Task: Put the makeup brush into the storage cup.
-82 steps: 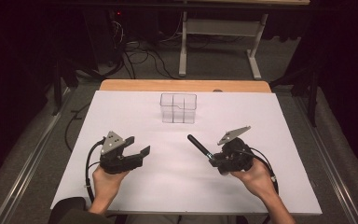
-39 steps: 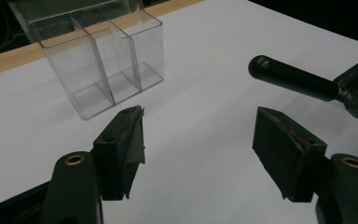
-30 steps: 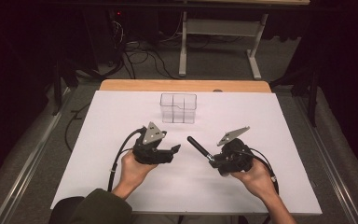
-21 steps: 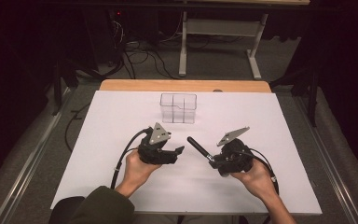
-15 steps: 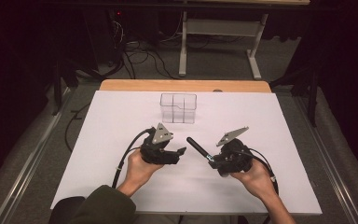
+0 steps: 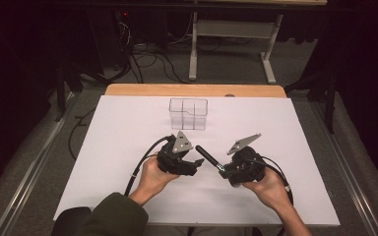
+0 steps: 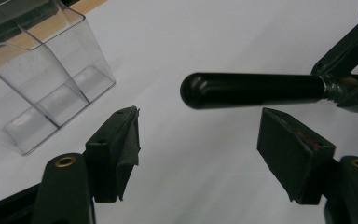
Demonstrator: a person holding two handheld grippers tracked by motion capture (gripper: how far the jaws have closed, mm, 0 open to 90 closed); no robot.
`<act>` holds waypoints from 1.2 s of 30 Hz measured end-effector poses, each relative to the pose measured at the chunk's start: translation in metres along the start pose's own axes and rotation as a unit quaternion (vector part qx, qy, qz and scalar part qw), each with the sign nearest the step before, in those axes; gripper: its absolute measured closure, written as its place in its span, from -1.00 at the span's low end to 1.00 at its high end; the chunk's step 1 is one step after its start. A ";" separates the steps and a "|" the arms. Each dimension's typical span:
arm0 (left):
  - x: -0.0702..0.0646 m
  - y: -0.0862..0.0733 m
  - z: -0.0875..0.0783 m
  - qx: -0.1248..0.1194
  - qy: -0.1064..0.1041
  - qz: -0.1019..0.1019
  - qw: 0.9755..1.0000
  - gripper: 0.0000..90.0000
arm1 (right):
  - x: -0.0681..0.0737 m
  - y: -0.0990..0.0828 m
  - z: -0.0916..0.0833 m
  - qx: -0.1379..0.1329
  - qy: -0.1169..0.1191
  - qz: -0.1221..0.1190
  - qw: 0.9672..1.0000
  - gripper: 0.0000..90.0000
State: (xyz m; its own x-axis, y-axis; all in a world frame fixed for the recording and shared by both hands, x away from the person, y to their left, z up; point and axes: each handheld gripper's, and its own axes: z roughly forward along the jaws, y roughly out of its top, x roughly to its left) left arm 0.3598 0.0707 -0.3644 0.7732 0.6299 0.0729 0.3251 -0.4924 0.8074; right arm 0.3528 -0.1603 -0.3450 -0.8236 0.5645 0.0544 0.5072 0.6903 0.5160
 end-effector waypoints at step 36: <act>-0.005 0.003 -0.013 0.009 -0.008 0.065 0.998 -0.45 | 0.000 0.043 0.005 0.075 0.065 -0.025 0.995 0.61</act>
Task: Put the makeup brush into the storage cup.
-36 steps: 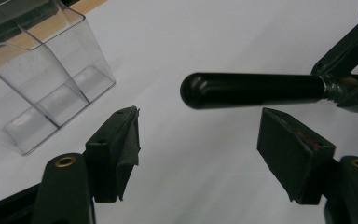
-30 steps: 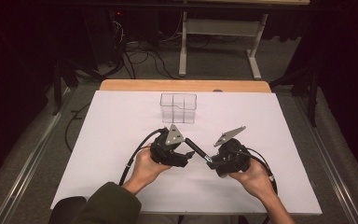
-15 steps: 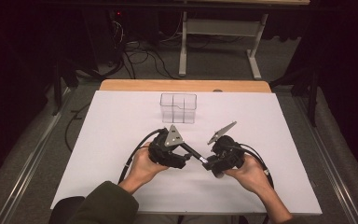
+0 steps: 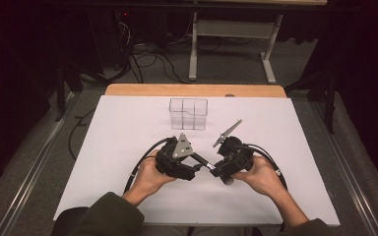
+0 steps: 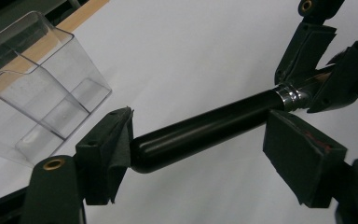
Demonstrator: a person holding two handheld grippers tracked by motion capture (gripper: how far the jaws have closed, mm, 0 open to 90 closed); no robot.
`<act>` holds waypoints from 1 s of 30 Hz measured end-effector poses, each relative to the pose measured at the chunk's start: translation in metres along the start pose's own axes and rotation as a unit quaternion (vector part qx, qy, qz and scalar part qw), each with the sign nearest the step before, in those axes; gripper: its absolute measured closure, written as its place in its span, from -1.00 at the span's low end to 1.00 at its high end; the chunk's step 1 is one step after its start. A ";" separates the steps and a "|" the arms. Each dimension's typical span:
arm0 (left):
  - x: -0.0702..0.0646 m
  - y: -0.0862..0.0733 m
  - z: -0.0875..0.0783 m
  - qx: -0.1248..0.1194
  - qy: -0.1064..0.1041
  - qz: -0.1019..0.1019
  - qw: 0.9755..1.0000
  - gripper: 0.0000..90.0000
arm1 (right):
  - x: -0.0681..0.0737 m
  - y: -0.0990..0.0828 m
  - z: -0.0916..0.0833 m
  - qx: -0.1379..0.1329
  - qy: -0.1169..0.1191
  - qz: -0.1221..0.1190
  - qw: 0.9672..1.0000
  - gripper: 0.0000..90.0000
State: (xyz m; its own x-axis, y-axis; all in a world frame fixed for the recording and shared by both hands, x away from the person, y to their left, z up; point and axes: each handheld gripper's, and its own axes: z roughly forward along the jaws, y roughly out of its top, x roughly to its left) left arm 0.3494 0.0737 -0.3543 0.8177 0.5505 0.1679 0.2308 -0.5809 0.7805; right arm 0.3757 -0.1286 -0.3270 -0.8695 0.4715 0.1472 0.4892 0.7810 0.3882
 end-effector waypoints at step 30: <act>-0.001 -0.004 0.001 0.009 -0.007 0.013 1.000 -0.49 | -0.004 0.004 -0.007 -0.008 0.028 0.014 0.999 0.61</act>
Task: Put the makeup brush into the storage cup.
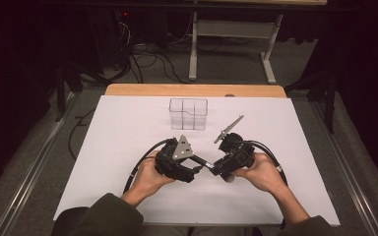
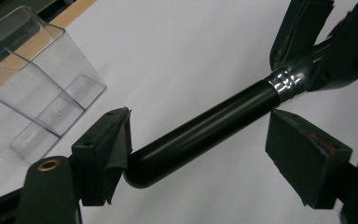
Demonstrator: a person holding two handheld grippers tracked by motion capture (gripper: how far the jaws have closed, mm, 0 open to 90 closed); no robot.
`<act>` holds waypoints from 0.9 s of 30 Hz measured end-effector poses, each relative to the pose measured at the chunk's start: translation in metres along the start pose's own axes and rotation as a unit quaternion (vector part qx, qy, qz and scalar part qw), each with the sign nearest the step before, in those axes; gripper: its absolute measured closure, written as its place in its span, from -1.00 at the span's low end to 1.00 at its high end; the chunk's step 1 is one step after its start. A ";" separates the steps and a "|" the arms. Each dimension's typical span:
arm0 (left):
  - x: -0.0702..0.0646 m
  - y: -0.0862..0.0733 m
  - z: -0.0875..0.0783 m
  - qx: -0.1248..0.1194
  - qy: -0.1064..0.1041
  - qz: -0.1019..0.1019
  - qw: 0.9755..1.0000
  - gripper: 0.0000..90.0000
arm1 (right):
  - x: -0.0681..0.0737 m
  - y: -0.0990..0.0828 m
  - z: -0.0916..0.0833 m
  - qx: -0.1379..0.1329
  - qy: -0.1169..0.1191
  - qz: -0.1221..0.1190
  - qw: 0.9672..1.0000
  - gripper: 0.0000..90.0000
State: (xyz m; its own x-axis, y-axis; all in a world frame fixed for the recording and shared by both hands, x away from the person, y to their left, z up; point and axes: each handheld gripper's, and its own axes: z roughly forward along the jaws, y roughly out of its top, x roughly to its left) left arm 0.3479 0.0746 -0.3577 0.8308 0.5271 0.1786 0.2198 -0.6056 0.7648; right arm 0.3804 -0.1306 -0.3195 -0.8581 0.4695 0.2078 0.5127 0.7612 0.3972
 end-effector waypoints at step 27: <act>-0.004 -0.003 0.001 0.011 0.011 0.018 1.000 -0.43 | -0.001 0.000 0.000 0.008 0.017 0.002 1.000 0.61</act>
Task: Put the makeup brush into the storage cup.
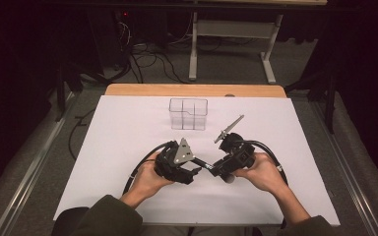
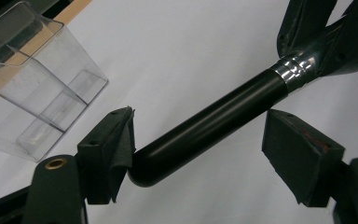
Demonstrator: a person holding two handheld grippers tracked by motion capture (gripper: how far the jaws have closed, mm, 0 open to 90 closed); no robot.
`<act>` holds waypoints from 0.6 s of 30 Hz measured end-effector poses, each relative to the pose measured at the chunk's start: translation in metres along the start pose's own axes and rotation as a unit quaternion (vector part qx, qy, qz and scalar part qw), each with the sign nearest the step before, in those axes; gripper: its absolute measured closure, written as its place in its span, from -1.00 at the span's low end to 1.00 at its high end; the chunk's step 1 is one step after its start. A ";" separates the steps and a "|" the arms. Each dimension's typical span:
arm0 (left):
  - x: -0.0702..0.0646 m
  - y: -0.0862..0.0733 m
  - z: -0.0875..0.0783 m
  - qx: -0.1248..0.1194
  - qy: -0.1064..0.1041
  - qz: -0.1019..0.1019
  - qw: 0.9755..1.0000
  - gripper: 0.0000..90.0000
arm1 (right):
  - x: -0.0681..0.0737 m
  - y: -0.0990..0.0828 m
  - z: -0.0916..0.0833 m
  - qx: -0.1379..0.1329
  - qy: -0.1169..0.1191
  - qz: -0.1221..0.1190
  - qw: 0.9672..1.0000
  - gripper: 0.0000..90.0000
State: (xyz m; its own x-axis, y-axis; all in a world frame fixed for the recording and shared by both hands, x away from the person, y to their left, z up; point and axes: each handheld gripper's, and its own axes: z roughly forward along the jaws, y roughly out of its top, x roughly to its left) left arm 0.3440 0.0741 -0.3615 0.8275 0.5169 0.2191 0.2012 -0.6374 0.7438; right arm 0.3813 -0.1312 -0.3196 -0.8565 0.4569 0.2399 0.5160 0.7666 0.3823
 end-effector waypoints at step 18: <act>-0.006 0.001 0.000 0.003 -0.004 0.017 1.000 -0.36 | 0.000 0.003 0.003 -0.004 0.012 -0.003 1.000 0.61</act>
State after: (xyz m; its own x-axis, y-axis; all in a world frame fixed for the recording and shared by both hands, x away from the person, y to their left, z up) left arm 0.3391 0.0704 -0.3625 0.8379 0.4909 0.2386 0.1766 -0.6575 0.7325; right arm 0.3828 -0.1272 -0.3212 -0.8597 0.4404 0.2589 0.5102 0.7656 0.3918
